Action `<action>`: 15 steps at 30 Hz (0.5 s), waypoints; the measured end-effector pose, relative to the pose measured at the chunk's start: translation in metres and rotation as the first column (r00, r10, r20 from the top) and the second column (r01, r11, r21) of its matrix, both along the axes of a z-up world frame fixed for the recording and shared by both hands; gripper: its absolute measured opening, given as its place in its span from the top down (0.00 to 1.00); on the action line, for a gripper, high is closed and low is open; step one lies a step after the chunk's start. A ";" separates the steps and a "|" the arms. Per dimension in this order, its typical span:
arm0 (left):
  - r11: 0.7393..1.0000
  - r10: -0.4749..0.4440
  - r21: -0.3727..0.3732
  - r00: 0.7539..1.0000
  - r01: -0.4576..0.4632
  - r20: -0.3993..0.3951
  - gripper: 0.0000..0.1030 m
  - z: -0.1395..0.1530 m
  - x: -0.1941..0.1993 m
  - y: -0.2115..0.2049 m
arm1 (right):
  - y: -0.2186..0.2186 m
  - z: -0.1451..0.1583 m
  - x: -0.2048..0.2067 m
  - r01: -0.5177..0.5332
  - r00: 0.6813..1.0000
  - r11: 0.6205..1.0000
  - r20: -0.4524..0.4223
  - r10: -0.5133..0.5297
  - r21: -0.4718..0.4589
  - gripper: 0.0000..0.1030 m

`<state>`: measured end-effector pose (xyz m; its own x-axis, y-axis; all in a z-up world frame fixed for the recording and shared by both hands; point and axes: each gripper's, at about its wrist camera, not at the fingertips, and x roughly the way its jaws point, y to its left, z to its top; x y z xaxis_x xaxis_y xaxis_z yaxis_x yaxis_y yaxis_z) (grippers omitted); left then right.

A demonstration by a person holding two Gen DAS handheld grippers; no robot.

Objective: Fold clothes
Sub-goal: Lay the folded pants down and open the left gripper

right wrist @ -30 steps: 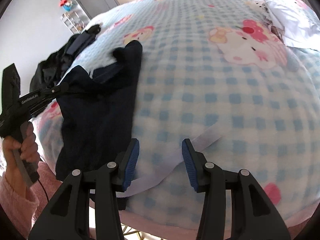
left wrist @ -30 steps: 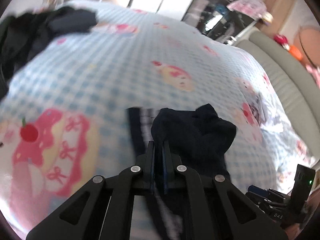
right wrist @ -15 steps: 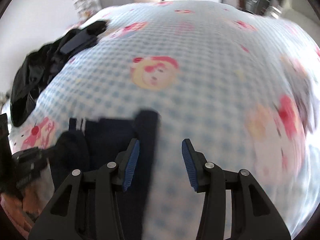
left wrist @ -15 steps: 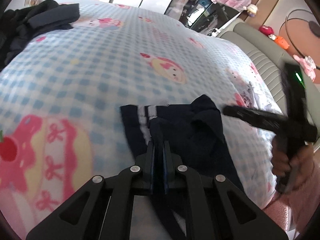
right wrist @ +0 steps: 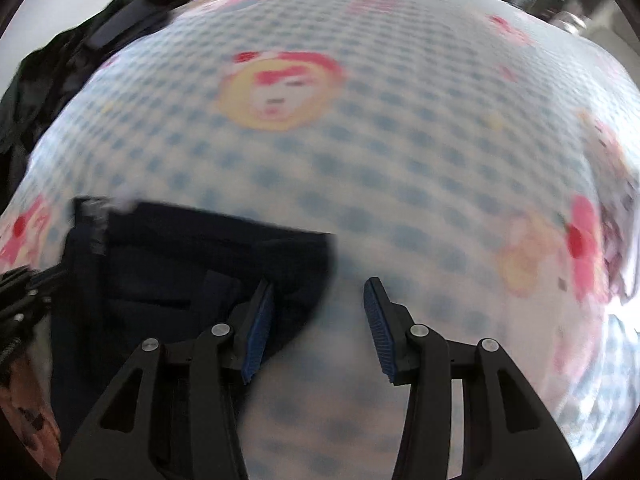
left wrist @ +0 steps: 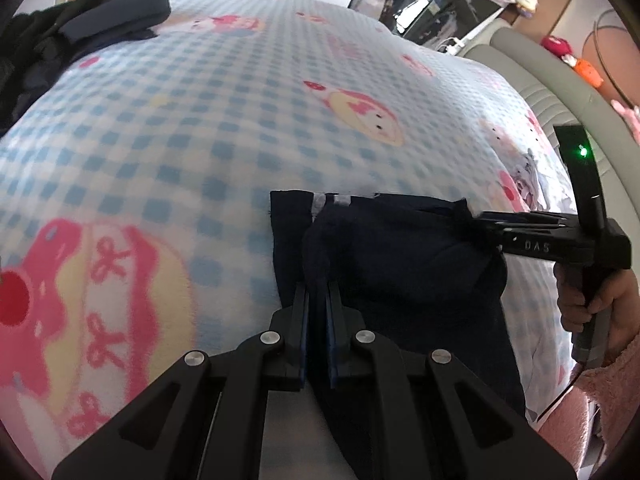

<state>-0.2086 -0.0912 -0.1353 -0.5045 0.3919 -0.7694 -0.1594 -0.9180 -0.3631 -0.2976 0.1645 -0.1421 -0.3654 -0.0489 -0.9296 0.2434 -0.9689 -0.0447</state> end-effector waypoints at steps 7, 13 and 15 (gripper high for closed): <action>0.998 0.001 0.061 1.000 0.000 -0.012 0.80 0.010 0.005 -0.014 | 0.037 0.031 0.018 0.095 0.986 0.988 -0.128 -0.111 -0.125 0.56; 0.998 -0.046 0.033 0.994 0.049 -0.100 0.61 0.032 0.004 -0.016 | 0.015 0.044 0.047 -0.102 0.979 0.990 -0.188 0.082 -0.100 0.56; 0.995 -0.101 -0.008 0.991 0.101 -0.086 0.61 0.029 -0.003 -0.006 | 0.000 0.038 0.046 -0.179 0.972 0.981 -0.167 0.166 -0.068 0.56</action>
